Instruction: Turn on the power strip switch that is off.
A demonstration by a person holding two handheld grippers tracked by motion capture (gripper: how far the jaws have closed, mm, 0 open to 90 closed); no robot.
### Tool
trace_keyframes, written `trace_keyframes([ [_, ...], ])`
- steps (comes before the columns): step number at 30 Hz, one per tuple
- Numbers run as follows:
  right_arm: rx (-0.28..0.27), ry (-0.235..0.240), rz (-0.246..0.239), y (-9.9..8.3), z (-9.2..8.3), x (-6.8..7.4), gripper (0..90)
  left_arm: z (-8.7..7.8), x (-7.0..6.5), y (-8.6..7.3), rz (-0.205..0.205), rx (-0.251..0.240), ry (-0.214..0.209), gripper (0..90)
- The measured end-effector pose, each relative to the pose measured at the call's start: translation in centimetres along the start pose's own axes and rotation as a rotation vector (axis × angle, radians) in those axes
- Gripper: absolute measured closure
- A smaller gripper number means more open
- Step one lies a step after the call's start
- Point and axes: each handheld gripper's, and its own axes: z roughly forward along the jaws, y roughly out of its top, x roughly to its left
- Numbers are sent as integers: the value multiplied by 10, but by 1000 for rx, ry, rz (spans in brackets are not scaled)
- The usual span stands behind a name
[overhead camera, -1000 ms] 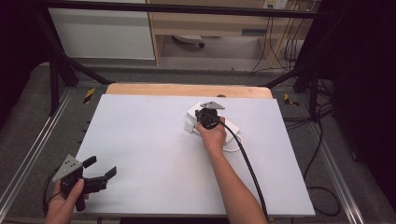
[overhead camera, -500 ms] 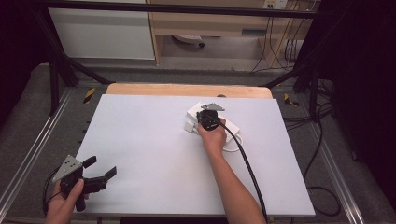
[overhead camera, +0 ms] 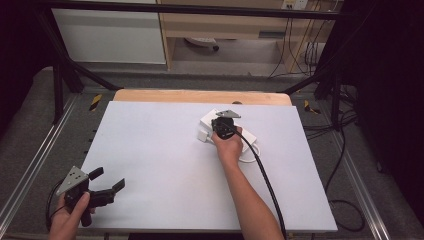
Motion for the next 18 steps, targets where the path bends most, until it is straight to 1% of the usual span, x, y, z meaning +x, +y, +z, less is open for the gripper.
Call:
trace_keyframes([
  [7,2,0,-1,0,0,0,900,0,0,0,4,1,0,60],
  [9,6,-9,1,0,0,0,900,0,0,0,2,0,0,60],
  [10,15,-16,-6,0,0,0,900,0,0,0,4,0,1,60],
  [11,15,-15,-4,-1,0,0,900,0,0,0,2,0,0,60],
  [14,20,9,4,0,0,-3,900,0,0,0,4,0,-2,60],
  [16,22,23,21,0,0,-5,900,0,0,0,3,-1,-2,60],
  [18,20,37,21,0,-1,-5,900,0,0,0,3,0,-1,60],
])
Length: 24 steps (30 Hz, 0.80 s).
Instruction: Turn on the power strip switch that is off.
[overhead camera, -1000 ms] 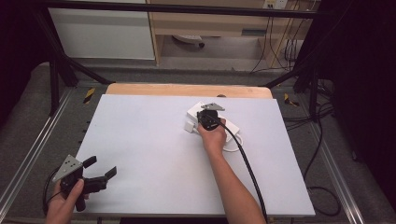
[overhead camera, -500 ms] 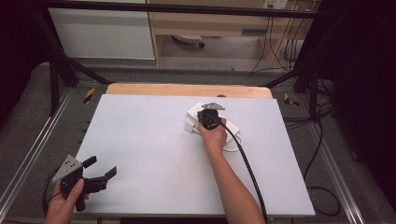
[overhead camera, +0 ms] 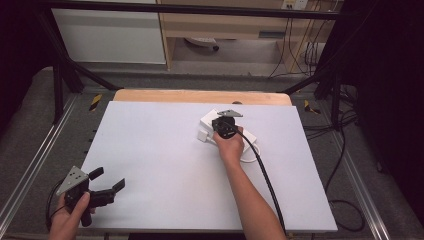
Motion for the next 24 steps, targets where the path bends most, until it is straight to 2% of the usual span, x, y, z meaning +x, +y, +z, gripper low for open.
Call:
trace_keyframes([
  [5,-30,-2,-31,3,-5,2,900,0,1,0,-3,-1,1,60],
  [14,-52,-3,-38,11,-15,2,898,0,0,0,0,0,1,60],
  [24,-63,5,-48,17,-23,-1,845,1,0,0,1,0,0,60],
])
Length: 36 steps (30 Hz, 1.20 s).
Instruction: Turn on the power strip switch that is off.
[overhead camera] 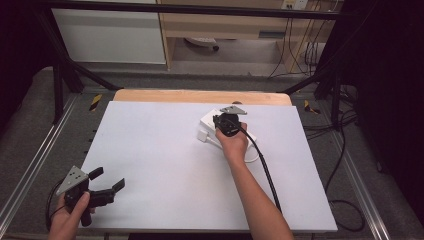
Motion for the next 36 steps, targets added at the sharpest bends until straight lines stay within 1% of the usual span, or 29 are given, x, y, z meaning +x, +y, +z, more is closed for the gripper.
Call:
trace_keyframes([
  [7,-3,7,0,2,-3,-3,825,0,0,0,0,1,1,60],
  [11,-9,17,6,4,-5,-3,795,0,0,0,2,1,1,60],
  [15,-11,27,3,6,-8,-4,748,0,0,0,0,1,1,60],
  [19,-14,49,11,8,-13,-4,692,0,0,0,2,2,2,60],
  [23,-11,85,20,10,-18,-5,604,0,0,0,5,4,3,60],
  [25,-15,92,15,11,-22,-5,567,0,0,0,5,5,4,60],
  [27,-23,100,21,13,-26,-6,526,0,0,0,7,7,5,60],
  [32,-30,125,15,14,-36,-7,373,1,0,0,6,10,6,60],
  [35,-21,134,16,15,-41,-8,291,1,0,-1,5,11,4,60],
  [36,-17,134,6,15,-43,-8,274,1,0,-1,4,12,5,60],
])
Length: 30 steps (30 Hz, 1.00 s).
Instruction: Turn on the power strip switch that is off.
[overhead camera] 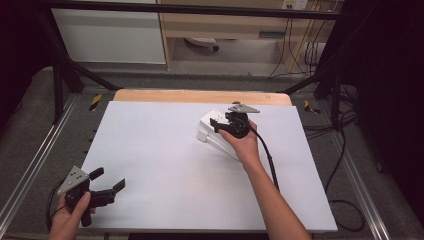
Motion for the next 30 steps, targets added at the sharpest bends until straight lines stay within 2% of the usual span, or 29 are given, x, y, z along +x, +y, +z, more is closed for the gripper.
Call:
trace_keyframes([
  [16,-10,8,6,0,-22,-6,78,0,0,0,-5,-2,2,59],
  [22,-22,27,-1,-3,-35,-7,63,0,0,0,0,1,4,59],
  [30,-44,36,-10,-11,-61,-10,61,0,-1,0,0,1,1,59],
])
